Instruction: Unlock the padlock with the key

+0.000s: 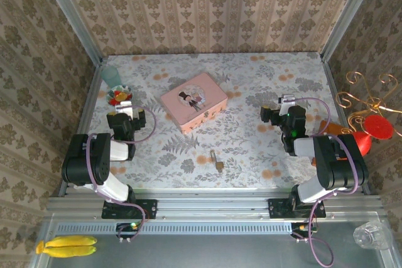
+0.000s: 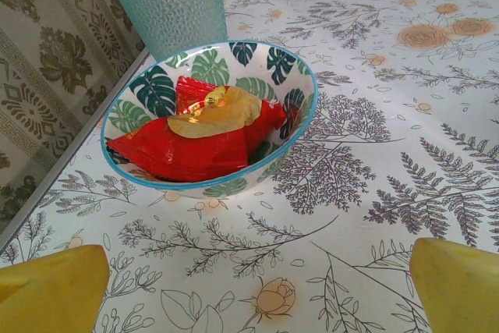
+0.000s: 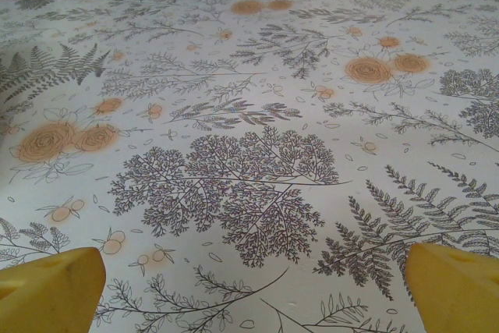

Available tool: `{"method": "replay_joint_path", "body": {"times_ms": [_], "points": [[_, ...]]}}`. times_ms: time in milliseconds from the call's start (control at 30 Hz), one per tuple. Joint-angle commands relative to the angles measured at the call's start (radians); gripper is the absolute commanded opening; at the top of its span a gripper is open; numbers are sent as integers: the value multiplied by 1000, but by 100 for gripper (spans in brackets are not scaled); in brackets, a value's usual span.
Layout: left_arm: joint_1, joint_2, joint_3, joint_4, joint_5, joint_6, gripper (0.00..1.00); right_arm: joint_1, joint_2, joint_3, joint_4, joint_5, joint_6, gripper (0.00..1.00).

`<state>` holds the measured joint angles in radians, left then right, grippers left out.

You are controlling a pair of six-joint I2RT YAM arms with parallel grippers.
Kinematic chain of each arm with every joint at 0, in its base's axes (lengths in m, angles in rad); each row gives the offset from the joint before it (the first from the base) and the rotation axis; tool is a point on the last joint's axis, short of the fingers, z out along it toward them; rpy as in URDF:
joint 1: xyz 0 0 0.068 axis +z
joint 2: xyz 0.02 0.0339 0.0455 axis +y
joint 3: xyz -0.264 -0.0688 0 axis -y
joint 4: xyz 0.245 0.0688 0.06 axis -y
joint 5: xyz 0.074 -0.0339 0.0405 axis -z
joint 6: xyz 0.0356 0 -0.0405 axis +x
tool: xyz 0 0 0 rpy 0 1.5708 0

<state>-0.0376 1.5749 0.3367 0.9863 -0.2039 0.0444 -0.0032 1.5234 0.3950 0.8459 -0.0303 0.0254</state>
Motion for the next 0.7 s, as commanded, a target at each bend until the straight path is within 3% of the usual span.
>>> {"method": "replay_joint_path", "body": {"times_ms": [0, 667], "points": [[1, -16, 24, 0, 12, -14, 100, -3, 3, 17, -4, 21, 5, 100], [-2, -14, 24, 0, 11, -11, 100, 0, 4, 17, -4, 27, 5, 100]]}}
